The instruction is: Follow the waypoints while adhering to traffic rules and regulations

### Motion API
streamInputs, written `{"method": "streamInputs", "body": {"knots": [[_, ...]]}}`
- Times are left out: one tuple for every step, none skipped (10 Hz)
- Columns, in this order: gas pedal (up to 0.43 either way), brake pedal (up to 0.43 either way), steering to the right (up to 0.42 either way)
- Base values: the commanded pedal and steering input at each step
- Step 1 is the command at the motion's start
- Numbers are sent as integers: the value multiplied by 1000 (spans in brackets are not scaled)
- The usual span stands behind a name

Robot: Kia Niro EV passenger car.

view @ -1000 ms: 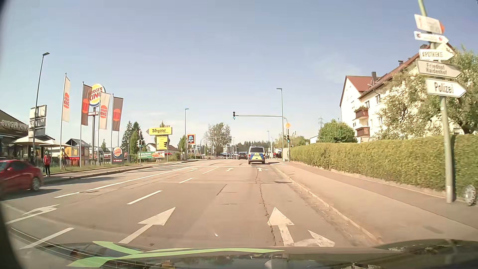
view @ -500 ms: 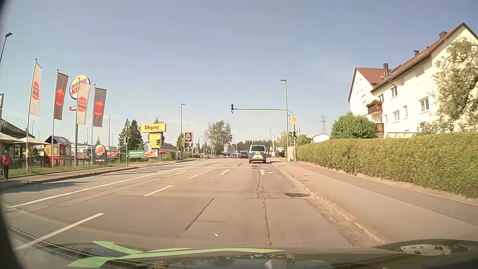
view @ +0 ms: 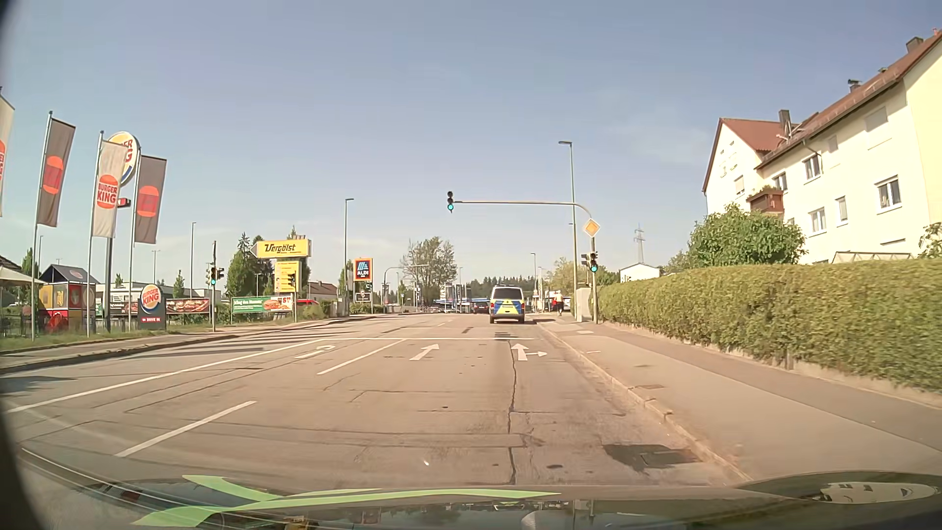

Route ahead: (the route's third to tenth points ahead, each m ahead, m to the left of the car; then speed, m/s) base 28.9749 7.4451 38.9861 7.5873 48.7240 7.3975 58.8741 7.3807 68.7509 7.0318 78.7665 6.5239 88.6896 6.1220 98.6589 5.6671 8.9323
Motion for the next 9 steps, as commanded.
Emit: {"method": "streamInputs", "body": {"knots": [[67, 0, -4], [67, 0, -4], [67, 0, -4], [67, 0, -4], [67, 0, -4], [47, 0, -4], [47, 0, -4], [39, 0, -4], [39, 0, -4]]}}
